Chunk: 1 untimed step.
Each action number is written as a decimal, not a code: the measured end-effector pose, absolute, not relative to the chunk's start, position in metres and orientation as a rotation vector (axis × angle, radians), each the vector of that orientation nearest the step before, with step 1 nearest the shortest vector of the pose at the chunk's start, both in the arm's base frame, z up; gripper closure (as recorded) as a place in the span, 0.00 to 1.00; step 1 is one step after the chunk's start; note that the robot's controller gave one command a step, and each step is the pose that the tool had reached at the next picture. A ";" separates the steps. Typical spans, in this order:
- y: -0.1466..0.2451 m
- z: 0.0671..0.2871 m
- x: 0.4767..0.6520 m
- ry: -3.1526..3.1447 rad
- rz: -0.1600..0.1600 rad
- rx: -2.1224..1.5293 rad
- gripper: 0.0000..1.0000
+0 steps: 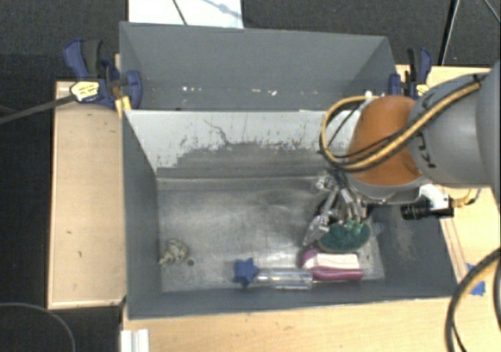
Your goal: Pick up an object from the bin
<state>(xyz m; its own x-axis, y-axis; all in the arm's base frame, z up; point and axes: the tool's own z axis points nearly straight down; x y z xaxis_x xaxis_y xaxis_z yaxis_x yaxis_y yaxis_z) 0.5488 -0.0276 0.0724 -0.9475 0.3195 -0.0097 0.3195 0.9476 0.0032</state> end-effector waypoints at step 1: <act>-0.098 0.072 0.572 3.082 -0.001 0.573 0.00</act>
Offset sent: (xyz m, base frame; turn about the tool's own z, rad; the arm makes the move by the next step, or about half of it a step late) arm 0.0215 -0.0676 -0.0024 0.0374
